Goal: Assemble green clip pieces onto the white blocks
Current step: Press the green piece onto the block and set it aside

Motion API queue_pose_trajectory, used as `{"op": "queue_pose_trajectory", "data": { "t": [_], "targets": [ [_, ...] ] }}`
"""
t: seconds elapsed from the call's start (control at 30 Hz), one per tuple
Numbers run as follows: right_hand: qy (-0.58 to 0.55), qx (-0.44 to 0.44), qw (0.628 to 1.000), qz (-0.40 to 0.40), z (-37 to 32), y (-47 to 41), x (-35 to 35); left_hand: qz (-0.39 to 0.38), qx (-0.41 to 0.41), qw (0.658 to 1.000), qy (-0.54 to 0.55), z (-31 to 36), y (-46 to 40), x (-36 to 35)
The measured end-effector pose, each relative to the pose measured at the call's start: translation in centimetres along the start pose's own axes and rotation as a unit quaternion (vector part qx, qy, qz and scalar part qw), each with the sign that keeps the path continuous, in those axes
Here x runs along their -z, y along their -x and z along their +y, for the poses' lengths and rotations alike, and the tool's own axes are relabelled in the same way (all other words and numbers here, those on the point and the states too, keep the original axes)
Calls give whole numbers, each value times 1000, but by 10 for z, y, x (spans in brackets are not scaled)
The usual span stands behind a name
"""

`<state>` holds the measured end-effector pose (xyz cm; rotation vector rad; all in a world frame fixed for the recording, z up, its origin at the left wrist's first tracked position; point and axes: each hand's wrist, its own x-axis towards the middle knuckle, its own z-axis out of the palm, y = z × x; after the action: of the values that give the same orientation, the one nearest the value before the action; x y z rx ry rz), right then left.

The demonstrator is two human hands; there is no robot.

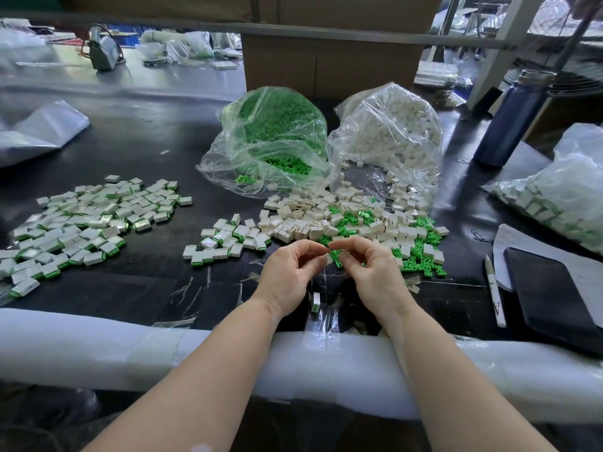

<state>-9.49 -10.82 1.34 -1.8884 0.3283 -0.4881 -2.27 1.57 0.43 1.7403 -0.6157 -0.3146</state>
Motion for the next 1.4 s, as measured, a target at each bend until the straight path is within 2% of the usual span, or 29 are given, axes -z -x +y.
{"op": "queue_pose_trajectory", "data": {
  "t": [0.2,0.27,0.4,0.87,1.07,1.23,1.4],
  "targets": [
    [-169,-60,984,26,0,-1,3,2,-4,1000,6,0,0,0],
    [-188,-66,979,29,0,-1,3,1,-8,1000,7,-1,0,-1],
    [-151,-50,987,33,1,-1,4,-2,-12,1000,10,1,1,0],
    [-151,-47,987,17,-2,1,3,-24,-8,1000,7,1,1,0],
    [-79,-31,996,4,-1,2,2,-20,-5,1000,7,1,1,1],
    [-98,-26,995,-2,-2,2,1,-15,-3,1000,8,3,2,1],
    [-54,-15,998,-16,-3,3,0,-21,-1,1000,-3,4,3,0]
  ]
}}
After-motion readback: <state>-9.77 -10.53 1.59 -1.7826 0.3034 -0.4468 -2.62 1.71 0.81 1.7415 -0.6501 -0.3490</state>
